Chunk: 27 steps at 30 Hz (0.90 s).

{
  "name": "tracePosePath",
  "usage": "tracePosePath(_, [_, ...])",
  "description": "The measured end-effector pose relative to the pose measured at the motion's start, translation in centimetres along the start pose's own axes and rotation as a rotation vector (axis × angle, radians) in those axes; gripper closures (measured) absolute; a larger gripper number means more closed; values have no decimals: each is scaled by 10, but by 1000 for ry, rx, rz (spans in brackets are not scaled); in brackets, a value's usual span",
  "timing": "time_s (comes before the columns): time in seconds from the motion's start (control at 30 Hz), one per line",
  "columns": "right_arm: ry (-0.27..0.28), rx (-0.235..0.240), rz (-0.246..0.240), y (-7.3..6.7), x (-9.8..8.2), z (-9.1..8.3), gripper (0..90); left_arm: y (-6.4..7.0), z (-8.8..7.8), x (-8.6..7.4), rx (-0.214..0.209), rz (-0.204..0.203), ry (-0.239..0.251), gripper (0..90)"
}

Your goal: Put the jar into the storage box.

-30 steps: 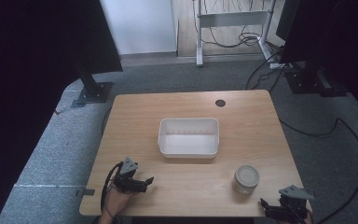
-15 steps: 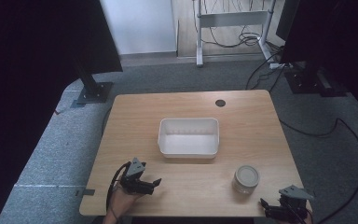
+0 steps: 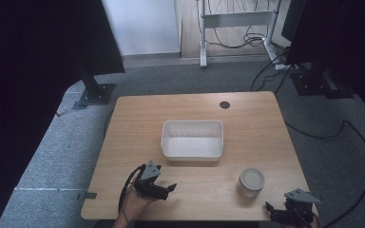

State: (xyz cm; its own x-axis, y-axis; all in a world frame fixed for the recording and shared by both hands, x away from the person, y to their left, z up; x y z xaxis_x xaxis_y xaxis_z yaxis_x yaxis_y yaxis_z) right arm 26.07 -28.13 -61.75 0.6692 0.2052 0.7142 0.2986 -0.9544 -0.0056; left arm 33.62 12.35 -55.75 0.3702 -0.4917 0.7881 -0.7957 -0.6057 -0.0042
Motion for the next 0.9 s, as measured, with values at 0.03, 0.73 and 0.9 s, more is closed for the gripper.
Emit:
tracePosePath(0.03, [0,0,0,0,0,0,19,2,2,1,-6,4,1,66])
tracePosePath(0.73, [0,1,-1,0,0,0,18,39,30,29,-99,60,26,66])
tracePosePath(0.9, [0,1,-1,0,0,0,17,44,37,36,-113,58,34,68])
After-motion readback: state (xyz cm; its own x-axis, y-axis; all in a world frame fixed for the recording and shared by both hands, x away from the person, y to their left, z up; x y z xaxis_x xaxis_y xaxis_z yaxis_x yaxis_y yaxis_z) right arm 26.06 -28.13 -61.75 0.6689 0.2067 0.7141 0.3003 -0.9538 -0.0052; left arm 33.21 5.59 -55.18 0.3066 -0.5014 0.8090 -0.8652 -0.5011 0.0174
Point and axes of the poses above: each handheld gripper's, and its own axes: z roughly forward along the jaws, x roughly out of its top, y roughly to its right, the point moved 8 cm from there along z, roughly forward along the jaws, and after that the axes turned 1 degree about -x, right-handed, at the moved point
